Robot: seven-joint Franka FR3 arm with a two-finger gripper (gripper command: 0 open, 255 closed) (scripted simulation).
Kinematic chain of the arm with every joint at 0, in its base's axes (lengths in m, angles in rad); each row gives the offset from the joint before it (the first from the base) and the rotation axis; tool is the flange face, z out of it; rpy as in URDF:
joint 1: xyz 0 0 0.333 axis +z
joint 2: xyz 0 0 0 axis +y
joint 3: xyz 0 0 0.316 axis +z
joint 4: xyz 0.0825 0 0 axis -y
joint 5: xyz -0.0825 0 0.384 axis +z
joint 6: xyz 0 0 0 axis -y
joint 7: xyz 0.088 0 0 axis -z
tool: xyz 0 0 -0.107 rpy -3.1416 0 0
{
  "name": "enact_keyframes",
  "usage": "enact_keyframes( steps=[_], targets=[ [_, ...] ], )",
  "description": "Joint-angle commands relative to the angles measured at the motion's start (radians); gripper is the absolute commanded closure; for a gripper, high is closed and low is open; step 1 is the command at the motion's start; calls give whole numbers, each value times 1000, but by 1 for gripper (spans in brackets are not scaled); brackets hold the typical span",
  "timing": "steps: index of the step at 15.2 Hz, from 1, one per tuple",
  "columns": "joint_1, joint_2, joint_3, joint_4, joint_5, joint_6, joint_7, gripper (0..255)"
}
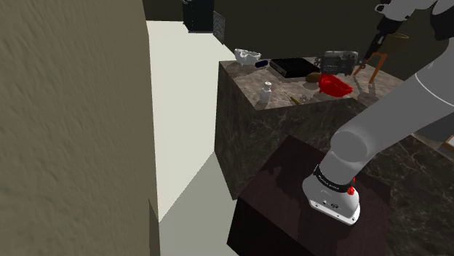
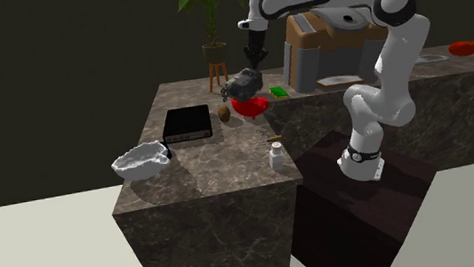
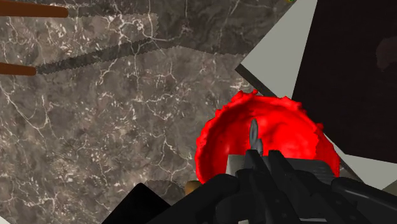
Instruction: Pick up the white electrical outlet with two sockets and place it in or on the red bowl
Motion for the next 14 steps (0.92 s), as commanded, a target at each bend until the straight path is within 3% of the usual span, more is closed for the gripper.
enact_keyframes(
  steps=[1,8,14],
  targets=[
    [-6,-9,1,-30,-8,25,4,255],
    [-10,-8,-16,-123,-15,119,4,255],
    [-10,-8,-16,-123,-15,119,4,255]
  ],
)
